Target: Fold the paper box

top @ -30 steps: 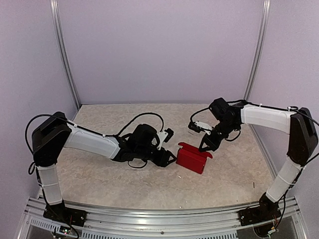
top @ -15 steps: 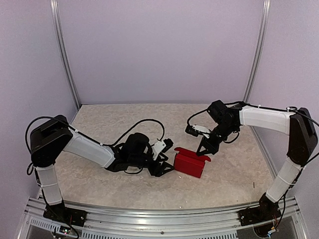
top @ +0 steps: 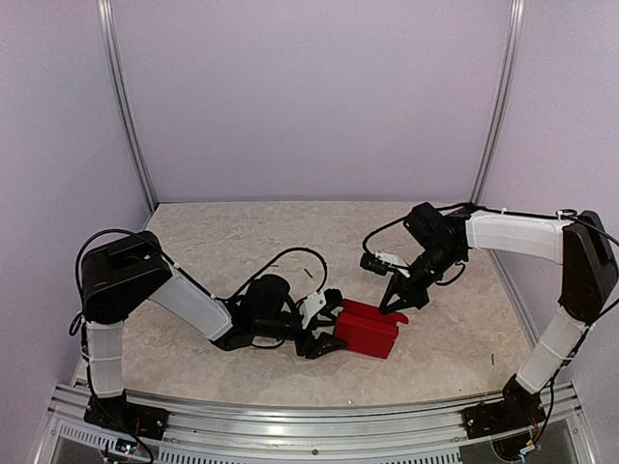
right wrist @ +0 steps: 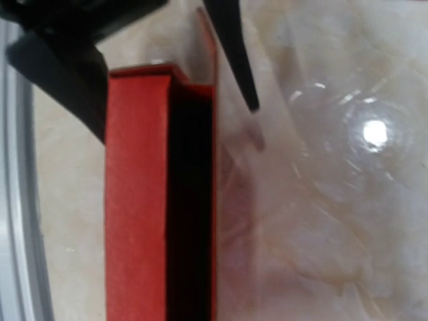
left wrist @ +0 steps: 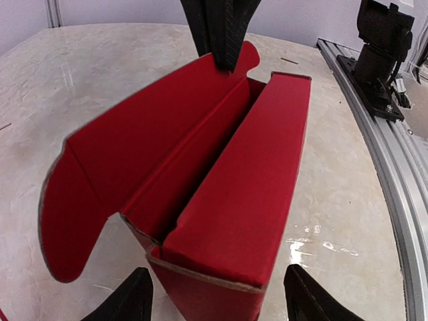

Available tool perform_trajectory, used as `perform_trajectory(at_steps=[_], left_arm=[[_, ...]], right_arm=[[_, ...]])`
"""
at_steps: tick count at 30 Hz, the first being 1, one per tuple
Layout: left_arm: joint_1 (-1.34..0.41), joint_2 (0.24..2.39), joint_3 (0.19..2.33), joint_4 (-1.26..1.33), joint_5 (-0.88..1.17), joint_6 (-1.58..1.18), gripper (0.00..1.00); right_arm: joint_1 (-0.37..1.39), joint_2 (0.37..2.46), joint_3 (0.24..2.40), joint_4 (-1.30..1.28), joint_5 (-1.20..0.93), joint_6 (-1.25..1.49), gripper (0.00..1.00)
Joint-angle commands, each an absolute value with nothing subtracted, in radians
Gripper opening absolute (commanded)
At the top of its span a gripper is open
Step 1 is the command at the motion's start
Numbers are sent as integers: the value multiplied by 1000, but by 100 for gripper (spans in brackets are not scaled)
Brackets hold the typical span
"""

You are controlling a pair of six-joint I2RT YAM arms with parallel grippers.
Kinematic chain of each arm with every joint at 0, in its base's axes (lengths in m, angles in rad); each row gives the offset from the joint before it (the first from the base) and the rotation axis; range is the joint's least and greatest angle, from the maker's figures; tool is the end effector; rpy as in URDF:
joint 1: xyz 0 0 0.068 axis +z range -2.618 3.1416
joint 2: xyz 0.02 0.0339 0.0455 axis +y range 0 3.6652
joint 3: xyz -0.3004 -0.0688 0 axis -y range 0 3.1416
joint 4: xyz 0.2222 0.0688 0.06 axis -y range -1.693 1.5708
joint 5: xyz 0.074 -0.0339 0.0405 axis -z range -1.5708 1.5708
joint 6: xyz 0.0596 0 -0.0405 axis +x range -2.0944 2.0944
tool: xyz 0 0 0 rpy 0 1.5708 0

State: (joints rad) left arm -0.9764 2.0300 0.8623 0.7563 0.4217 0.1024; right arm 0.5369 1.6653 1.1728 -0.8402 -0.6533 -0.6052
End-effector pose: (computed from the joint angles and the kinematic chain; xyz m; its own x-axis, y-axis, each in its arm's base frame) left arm 0.2112 -0.3560 0.1506 -0.1240 0.3500 -0.9285 0.9838 0.1652 -0.0691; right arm 0.2402 0.1851 0.2425 -0.3856 -0.7553 -0.5300 -0.9104 0.2181 0.3516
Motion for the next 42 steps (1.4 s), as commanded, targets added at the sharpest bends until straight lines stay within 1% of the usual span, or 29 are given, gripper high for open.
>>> perform_trajectory(at_steps=[1,3,5,9,11,13,14,15,19,21,23,26,30,34,39,42], left_arm=[[-980,2067,854,858,516,112,65],[-979,2072,855,873,553,100,62],[-974,2074,854,889,579,80,57],[-956,2062,835,935,628,18,39],[-942,2058,817,977,648,-45,33],[-931,2053,805,994,665,-88,29],[-931,2049,800,997,667,-100,29],[-930,2045,792,998,666,-106,29],[-936,2001,758,984,661,-113,29],[-941,1958,742,955,663,-104,30],[-948,1916,731,910,669,-94,30],[-967,1871,726,867,677,-88,31],[-991,1826,732,862,663,-106,31],[-991,1825,738,888,640,-138,30],[-1001,1863,801,769,647,-112,29],[-1016,1865,819,696,601,-80,29]], right_arm=[[547,1632,1162,-859,-715,-639,0],[548,1633,1165,-857,-719,-641,0],[549,1636,1168,-852,-718,-640,0],[549,1641,1169,-838,-712,-630,0],[547,1639,1170,-829,-711,-623,0],[548,1632,1168,-824,-714,-618,1],[547,1626,1170,-824,-718,-616,1],[546,1621,1171,-831,-721,-615,5],[518,1587,1198,-919,-757,-651,23],[454,1555,1204,-969,-789,-697,30],[378,1524,1193,-980,-798,-731,34],[314,1490,1136,-906,-746,-719,36],[316,1476,1051,-816,-719,-720,36],[328,1476,1005,-761,-693,-702,36],[347,1475,977,-762,-706,-718,37],[382,1468,966,-770,-716,-728,39]])
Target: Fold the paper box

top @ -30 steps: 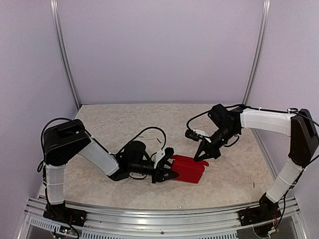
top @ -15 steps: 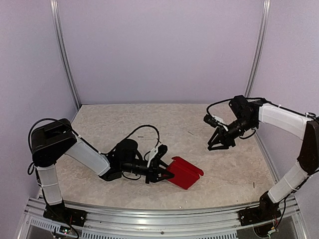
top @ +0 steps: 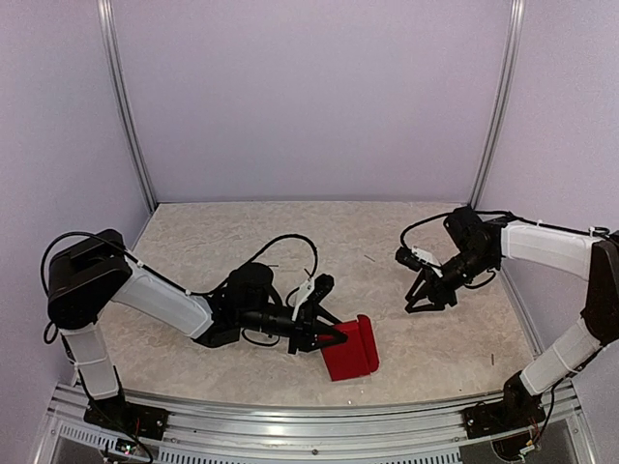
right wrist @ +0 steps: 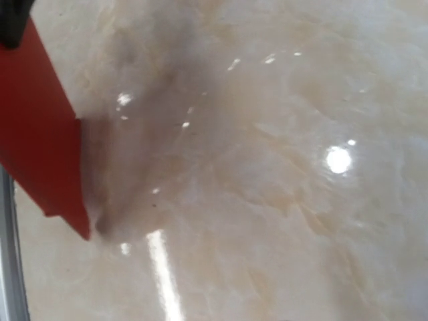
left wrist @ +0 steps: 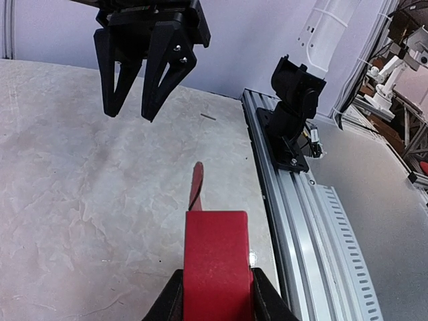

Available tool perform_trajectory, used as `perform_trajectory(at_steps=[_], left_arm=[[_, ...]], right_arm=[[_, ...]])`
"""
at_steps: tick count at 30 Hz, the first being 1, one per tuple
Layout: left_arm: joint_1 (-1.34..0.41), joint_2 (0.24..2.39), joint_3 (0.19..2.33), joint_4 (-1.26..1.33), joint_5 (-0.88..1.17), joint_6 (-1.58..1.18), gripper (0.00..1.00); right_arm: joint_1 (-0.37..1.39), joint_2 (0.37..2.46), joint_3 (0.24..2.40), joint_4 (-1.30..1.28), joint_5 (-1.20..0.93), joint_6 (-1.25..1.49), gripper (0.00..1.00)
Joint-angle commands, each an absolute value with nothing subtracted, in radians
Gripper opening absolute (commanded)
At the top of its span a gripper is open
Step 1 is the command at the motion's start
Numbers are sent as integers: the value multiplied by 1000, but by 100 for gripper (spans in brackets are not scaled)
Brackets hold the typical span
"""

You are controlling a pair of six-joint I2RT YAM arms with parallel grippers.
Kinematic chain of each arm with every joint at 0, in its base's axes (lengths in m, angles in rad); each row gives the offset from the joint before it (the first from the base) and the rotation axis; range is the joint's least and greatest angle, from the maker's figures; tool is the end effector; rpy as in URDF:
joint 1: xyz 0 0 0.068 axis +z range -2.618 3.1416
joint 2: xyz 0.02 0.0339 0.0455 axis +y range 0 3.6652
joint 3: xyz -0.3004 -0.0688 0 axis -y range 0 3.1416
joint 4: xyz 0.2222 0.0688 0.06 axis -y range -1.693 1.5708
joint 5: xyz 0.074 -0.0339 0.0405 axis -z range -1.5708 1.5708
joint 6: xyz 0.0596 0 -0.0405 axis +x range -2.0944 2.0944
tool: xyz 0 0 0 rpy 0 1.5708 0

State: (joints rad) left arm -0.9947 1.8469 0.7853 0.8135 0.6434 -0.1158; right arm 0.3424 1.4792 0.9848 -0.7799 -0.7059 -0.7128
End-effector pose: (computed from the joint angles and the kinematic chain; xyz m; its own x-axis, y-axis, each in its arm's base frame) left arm 0.1773 -0.3386 0.2079 -0.2470 0.2105 -0.9459 0.9657 -0.0277 -0.2583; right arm 0.2239 0.1208 0.2459 -0.3977 -0.6701 -0.6268 -0.9175 0.2842 0.2783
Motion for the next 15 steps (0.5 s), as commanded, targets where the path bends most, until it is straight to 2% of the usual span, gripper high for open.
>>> perform_trajectory(at_steps=[1,4,9,15], left_arm=[[-1020,1859,815,691,585,-73,29],[-1039,1827,824,621,523,-35,29],[-1079,1770,899,411,399,77,29],[-1089,1781,993,223,325,124,29]], right_arm=[[395,1460,961,-763,-729,-728,40],[420,1433,968,-719,-784,-682,40],[420,1515,1127,-710,-833,-448,36],[424,1665,1267,-859,-962,-466,36]])
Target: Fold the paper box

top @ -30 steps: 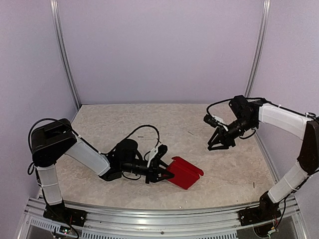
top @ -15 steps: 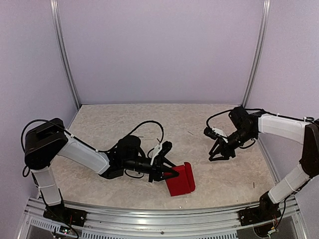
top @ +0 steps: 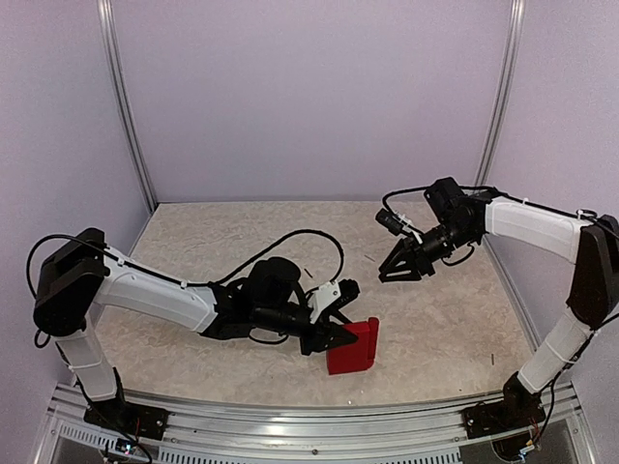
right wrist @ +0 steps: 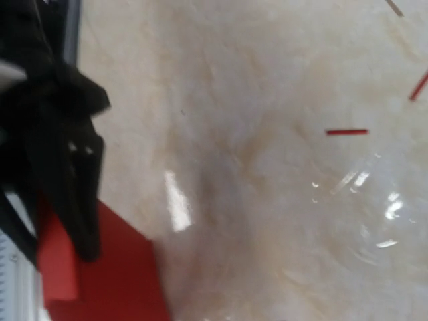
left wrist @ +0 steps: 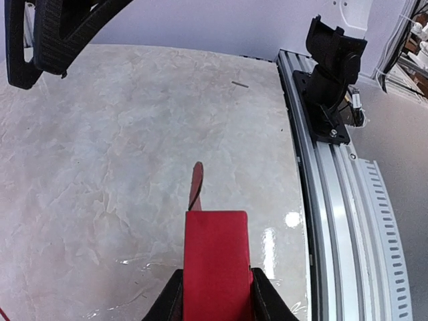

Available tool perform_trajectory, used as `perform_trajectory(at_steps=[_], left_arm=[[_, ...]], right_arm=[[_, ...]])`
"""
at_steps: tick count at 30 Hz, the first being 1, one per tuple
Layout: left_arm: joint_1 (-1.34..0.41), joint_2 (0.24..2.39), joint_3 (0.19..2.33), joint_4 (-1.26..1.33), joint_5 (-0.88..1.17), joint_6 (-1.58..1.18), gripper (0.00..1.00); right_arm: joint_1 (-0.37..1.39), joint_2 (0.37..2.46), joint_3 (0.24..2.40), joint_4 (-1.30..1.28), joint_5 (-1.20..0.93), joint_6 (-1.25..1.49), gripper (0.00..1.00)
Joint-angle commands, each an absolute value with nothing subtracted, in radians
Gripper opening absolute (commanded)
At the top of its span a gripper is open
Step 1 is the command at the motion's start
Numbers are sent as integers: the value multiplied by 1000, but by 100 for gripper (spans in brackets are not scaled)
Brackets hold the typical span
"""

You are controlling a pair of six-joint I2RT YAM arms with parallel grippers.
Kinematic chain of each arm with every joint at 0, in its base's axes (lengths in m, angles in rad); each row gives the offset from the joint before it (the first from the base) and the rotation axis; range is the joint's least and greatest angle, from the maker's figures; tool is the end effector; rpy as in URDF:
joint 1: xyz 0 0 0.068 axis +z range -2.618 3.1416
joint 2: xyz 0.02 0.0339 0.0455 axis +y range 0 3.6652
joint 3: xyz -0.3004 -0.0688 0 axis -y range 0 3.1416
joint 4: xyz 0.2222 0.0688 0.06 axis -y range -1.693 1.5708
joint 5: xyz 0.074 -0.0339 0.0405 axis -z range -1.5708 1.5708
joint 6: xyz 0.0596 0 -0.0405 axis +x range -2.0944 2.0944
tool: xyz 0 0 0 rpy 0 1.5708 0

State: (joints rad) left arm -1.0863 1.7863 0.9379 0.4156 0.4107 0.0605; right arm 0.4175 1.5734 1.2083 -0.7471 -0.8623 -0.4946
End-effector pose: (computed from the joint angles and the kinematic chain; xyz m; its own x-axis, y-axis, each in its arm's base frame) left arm 0.1620 -0.3588 0.2260 -0.1357 0.3769 -0.9163 0.9902 0.0837 -0.1123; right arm 0.2556 0.1629 0.2895 -0.4503 -0.5377 -0.7128 -0.8917 0.2310 0.3891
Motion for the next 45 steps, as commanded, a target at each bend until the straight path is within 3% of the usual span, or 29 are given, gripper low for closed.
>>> perform_trajectory(at_steps=[1,11,22,37,45], left_arm=[[-1092,1791,1004,203,317,125,29],[-1126,1878,1096,115,232,147,29],[-1124,1892,1103,105,216,159,29],[-1118,1904,1099,105,220,154,28],[-1116,1901,1094,107,217,153,28]], right_arm=[[425,1684,1283,-895,-970,-483,36],[462,1699,1227,-925,-1010,-541,40],[468,1707,1201,-932,-988,-571,36],[489,1714,1197,-1025,-1018,-674,43],[497,1703,1168,-965,-975,-638,39]])
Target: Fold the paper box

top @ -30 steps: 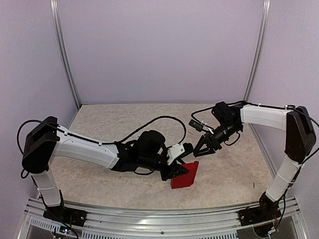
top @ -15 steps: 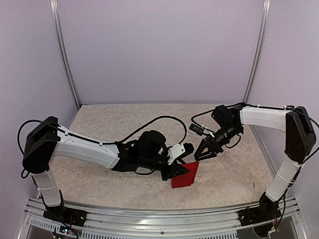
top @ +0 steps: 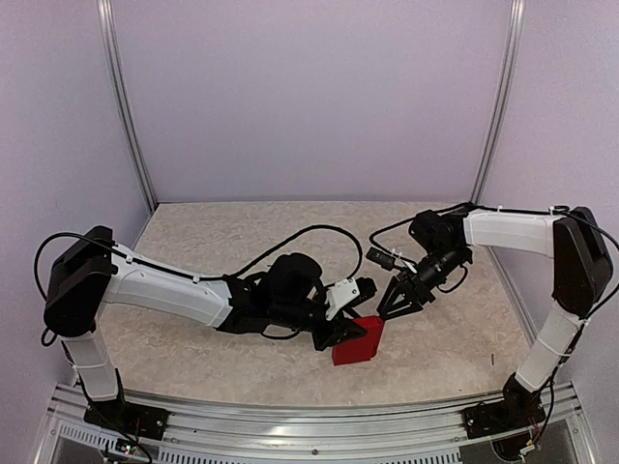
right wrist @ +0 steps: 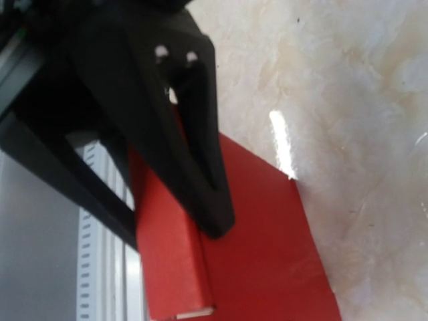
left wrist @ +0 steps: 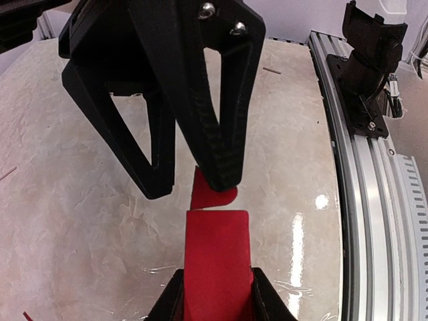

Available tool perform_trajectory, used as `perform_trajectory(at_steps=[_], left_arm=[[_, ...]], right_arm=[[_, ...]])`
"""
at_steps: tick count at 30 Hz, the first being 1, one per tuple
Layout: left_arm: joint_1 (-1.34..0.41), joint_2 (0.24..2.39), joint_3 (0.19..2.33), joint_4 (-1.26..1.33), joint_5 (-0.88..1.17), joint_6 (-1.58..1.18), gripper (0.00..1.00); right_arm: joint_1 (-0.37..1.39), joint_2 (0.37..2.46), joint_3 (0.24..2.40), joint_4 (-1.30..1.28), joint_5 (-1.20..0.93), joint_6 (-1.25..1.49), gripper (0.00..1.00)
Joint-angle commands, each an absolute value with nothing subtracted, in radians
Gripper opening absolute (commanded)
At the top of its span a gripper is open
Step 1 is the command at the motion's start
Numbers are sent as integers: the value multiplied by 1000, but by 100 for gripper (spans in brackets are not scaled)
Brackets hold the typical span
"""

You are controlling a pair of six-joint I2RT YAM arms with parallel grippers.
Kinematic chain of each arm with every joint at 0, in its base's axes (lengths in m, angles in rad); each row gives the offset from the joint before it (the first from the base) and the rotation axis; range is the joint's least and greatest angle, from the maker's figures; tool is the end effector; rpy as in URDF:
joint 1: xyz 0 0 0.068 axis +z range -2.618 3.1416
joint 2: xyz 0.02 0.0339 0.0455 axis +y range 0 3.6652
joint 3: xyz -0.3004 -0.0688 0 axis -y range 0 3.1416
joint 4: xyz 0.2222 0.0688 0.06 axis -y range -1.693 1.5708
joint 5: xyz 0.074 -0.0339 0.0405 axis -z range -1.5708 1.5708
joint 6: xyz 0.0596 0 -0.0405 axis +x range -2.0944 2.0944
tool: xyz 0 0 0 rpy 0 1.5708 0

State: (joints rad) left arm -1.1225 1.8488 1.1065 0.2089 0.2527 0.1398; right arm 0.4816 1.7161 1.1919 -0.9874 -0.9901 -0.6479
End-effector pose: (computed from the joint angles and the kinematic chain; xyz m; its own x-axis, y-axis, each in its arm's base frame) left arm 0.1687 -0.3851 0.2294 -0.0836 0.4852 -0.8704 0.9872 0.1596 -0.0059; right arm 0.2359 0.1795 0.2450 -0.5256 -0.6483 -0.5509 -0.7715 0.0904 0.6298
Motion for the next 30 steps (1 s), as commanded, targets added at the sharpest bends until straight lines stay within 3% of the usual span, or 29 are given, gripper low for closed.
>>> perform_trajectory(at_steps=[1,16,23,26,30], left_arm=[[-1117,1901,1094,108,216,152,28],[-1114,1900,1082,122,218,147,28],[-1110,1902,1078,127,222,149,28],[-1106,1900,1077,125,225,149,28],[-1102,1892,1070,119,238,158,28]], right_arm=[[499,1700,1166,-958,-968,-633,39],[515,1613,1108,-809,-868,-558,11],[590,1476,1024,-670,-701,-538,1],[613,1445,998,-639,-661,-535,1],[611,1459,1025,-707,-701,-548,13]])
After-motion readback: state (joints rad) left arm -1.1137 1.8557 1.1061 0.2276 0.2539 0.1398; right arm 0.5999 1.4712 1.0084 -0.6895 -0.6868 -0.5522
